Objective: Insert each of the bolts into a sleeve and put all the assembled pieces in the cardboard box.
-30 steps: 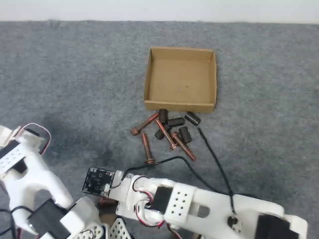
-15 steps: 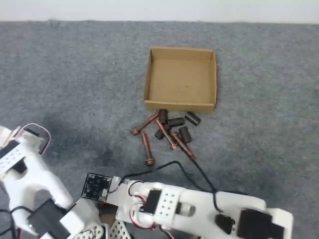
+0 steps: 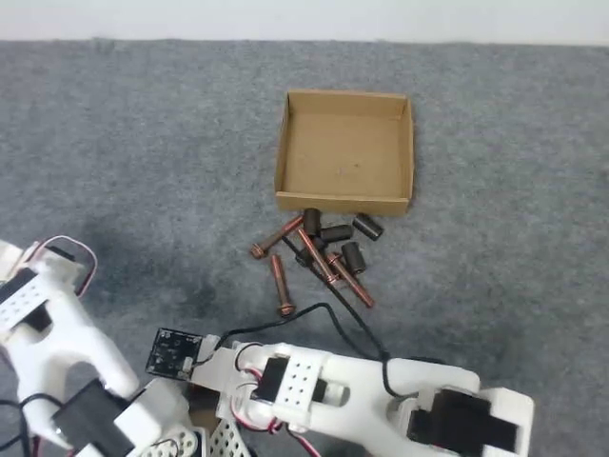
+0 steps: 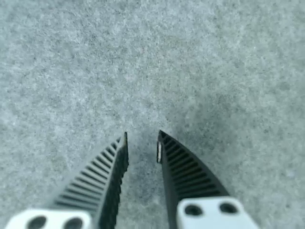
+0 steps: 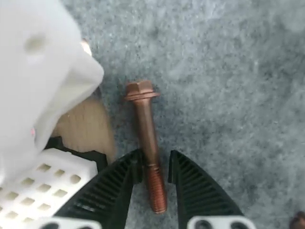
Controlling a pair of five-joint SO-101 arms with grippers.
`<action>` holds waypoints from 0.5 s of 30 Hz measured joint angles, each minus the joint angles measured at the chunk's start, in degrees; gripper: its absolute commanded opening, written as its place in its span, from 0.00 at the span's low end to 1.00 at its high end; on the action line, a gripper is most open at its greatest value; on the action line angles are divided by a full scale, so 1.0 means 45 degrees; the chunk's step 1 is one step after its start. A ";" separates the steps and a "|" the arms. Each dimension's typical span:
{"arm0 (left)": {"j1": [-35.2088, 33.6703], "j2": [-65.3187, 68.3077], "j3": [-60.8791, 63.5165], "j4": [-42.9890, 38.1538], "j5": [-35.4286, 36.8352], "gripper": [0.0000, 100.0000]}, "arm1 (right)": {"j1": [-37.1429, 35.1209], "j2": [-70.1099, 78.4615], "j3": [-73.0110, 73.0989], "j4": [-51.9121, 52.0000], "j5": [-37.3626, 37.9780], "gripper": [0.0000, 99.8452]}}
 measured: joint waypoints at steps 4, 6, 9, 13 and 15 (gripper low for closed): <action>0.0000 0.0000 0.0000 0.0000 0.0000 0.10 | 0.0000 0.0781 -0.0938 0.0899 0.0000 0.01; 0.0000 0.0000 0.0000 0.0000 0.0000 0.10 | 0.0000 0.1055 -0.1348 0.1231 0.0000 0.02; 0.0000 0.0000 0.0000 0.0000 0.0000 0.10 | 0.0000 0.1211 -0.1524 0.1426 0.0000 0.01; 0.0000 0.0000 0.0000 0.0000 0.0000 0.10 | 0.0000 0.1211 -0.1680 0.1875 0.0000 0.01; 0.0000 0.0000 0.0000 0.0000 0.0000 0.10 | 0.0020 0.1172 -0.1739 0.2129 0.0000 0.01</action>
